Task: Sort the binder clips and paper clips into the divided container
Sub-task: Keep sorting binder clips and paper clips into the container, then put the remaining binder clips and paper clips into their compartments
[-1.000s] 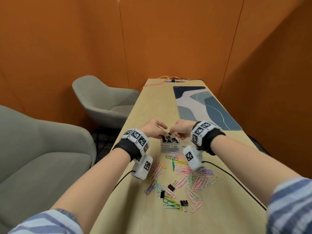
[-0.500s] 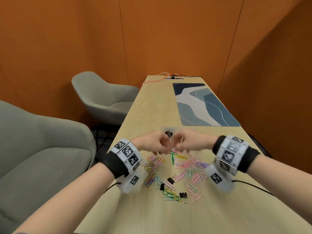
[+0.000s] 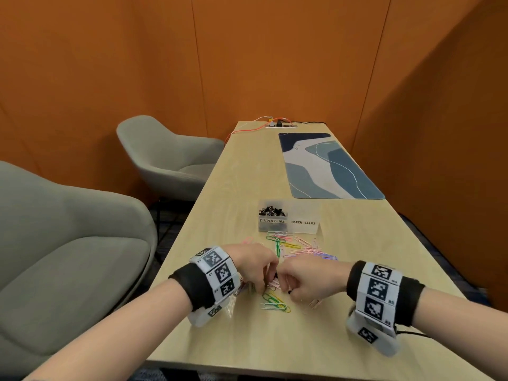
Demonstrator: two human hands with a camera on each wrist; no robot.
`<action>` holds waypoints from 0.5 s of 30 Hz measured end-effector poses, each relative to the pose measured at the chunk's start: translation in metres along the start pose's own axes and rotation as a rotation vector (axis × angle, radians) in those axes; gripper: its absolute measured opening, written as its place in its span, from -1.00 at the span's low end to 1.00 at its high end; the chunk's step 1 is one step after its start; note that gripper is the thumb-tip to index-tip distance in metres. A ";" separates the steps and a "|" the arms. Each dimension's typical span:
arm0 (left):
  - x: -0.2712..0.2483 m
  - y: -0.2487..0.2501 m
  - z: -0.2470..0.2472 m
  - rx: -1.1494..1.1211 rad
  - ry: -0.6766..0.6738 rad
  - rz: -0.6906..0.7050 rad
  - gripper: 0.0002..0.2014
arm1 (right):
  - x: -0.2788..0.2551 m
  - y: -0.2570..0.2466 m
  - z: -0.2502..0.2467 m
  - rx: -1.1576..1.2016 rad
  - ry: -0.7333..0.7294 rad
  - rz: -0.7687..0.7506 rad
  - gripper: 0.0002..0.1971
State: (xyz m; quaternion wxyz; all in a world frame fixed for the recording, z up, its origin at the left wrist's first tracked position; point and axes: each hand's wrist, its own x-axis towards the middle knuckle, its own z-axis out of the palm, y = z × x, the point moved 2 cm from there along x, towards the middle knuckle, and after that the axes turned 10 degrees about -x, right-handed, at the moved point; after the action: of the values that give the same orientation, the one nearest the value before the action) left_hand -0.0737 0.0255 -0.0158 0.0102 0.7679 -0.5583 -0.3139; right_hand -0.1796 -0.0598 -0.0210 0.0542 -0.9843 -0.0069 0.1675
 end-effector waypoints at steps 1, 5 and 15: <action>0.001 0.000 0.000 0.010 0.011 0.007 -0.64 | 0.002 0.003 -0.005 0.031 0.008 0.017 -0.84; 0.002 -0.002 0.002 0.009 0.045 0.025 -0.63 | 0.014 0.017 -0.017 0.172 0.120 0.136 -0.85; 0.004 -0.007 -0.001 0.087 0.120 0.061 -0.69 | 0.038 0.007 -0.010 0.087 0.172 0.158 -0.84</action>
State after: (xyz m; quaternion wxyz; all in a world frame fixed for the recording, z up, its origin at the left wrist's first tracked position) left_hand -0.0664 0.0245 -0.0200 0.0200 0.7678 -0.5927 -0.2423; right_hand -0.1401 -0.0670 -0.0250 0.0838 -0.9893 0.0826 0.0863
